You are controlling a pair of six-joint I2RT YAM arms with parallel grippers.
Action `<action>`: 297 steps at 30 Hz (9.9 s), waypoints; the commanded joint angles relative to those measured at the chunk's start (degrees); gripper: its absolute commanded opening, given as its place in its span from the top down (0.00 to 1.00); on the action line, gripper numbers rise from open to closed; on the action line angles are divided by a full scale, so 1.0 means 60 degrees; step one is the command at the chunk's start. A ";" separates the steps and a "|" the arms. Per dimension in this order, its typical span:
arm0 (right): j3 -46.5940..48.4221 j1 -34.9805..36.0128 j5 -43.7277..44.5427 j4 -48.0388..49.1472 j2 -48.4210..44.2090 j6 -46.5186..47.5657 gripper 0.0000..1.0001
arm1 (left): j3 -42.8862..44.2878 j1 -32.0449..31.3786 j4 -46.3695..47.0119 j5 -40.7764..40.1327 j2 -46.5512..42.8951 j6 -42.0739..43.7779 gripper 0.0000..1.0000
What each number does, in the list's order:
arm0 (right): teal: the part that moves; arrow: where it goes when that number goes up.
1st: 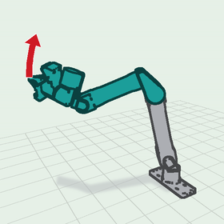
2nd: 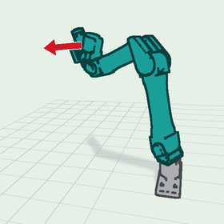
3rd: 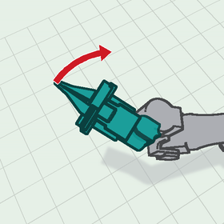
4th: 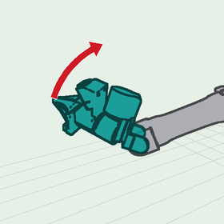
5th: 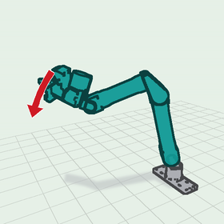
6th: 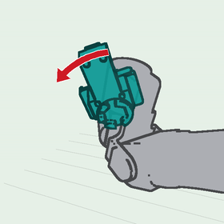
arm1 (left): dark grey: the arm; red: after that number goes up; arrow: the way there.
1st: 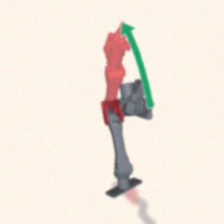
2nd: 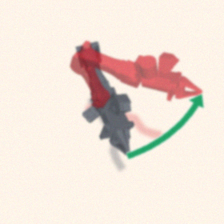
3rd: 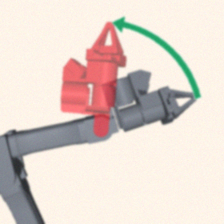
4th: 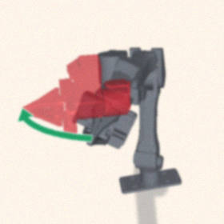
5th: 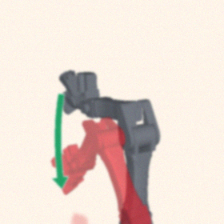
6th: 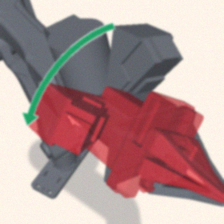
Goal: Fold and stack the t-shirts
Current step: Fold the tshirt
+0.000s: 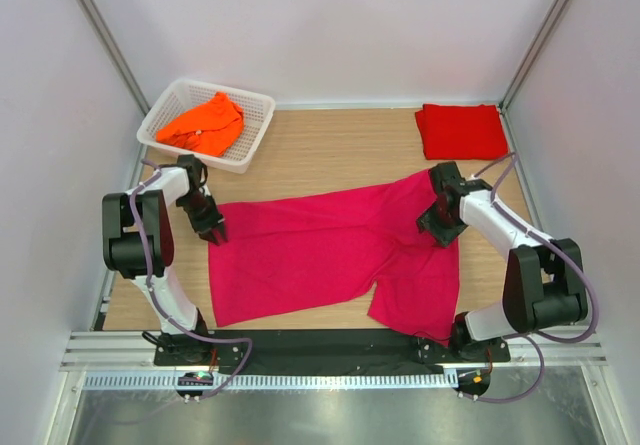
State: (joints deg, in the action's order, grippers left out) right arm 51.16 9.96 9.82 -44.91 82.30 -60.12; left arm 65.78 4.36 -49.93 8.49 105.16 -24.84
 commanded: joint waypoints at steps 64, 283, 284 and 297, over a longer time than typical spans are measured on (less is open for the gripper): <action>0.7204 -0.1249 0.2095 0.1511 0.5999 0.6020 0.60 | 0.1737 0.0167 -0.0027 -0.0567 -0.0416 -0.0123 0.69; 1.0253 -0.0575 -0.3381 -0.0485 0.6204 0.4776 0.99 | 0.1547 0.1705 -0.0291 -0.2177 -0.0389 -0.2862 1.00; 1.0311 -0.0590 -0.3395 -0.0499 0.6292 0.4746 0.99 | 0.1547 0.1690 -0.0262 -0.2162 -0.0302 -0.2862 1.00; 1.1438 -0.0839 -0.3805 -0.0557 0.7434 0.4483 0.99 | 0.1810 0.1690 -0.0320 -0.2397 0.0138 -0.2818 1.00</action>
State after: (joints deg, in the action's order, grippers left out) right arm 115.74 5.21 -11.40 -48.99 125.67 -31.99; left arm 74.59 14.63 -52.51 -4.10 105.27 -42.76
